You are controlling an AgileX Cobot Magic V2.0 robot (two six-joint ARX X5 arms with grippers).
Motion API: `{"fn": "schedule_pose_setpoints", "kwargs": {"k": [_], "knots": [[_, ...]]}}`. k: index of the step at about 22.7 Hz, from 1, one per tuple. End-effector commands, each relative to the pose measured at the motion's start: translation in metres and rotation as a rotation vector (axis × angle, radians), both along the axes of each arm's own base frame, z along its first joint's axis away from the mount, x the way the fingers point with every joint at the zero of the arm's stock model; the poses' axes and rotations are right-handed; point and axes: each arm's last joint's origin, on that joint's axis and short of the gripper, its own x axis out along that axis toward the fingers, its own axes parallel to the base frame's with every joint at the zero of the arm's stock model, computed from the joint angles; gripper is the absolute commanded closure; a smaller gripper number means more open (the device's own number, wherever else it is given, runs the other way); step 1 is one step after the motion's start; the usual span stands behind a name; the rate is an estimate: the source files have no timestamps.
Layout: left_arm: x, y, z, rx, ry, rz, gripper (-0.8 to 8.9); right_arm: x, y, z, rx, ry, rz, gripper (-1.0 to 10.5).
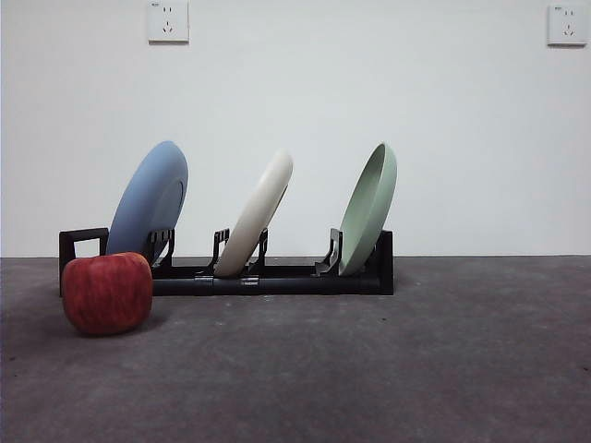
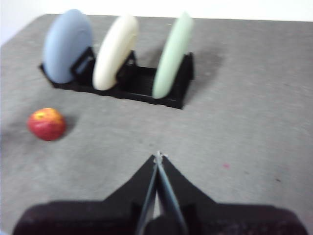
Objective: Take the yellow plate from the plate rack,put the plate on the table,take the apple from the table,put the apple in the plate
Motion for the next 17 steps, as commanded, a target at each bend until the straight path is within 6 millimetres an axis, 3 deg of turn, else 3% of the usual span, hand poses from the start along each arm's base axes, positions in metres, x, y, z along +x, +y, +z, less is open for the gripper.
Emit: {"fn": "schedule_pose_setpoints", "kwargs": {"k": [1, 4, 12, 17], "knots": [[0.003, -0.001, 0.001, 0.001, 0.007, -0.031, 7.1, 0.001, 0.001, 0.001, 0.002, -0.005, 0.023, 8.1], [0.007, -0.002, 0.0, -0.029, 0.028, -0.098, 2.95, 0.004, 0.001, -0.001, 0.008, 0.023, 0.03, 4.0], [0.018, -0.004, 0.01, -0.041, 0.003, -0.148, 2.79, 0.015, 0.003, -0.005, 0.038, 0.08, 0.079, 3.7], [0.054, -0.016, 0.038, -0.04, -0.053, -0.288, 2.79, 0.023, 0.004, -0.007, 0.062, 0.116, 0.113, 3.8]]}}
